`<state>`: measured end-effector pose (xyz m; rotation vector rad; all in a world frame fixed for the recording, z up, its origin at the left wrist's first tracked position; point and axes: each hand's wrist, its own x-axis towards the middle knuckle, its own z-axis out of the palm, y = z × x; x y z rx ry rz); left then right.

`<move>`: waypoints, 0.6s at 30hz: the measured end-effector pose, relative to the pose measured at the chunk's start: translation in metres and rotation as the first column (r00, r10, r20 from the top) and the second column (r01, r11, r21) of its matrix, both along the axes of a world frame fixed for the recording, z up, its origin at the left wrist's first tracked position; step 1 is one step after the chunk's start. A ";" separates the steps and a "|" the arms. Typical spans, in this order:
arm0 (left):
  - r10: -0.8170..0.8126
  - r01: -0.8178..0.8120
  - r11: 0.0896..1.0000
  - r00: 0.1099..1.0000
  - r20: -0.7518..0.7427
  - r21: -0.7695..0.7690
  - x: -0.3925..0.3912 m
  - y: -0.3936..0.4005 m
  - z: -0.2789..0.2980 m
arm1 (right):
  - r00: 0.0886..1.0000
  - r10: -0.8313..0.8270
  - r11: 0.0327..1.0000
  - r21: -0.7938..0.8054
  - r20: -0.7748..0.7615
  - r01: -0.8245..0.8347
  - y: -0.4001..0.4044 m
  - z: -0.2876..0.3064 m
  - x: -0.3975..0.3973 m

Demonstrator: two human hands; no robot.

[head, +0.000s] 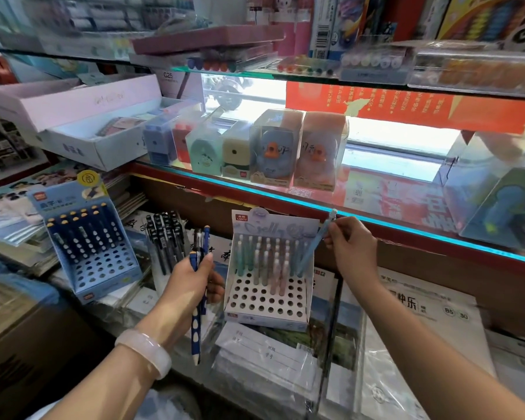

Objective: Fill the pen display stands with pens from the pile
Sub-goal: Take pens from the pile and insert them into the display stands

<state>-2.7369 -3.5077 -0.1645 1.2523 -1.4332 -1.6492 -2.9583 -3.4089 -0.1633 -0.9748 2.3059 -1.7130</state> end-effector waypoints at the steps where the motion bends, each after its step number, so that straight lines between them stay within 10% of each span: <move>1: -0.011 0.011 1.000 1.000 0.010 -0.007 0.000 0.000 -0.001 | 0.999 0.004 1.000 0.020 -0.034 -0.003 -0.001 -0.004 0.001; 18: -0.049 0.050 0.999 0.997 0.053 -0.019 -0.001 0.005 0.002 | 0.978 0.112 0.964 0.257 -0.178 -0.063 -0.009 -0.045 0.016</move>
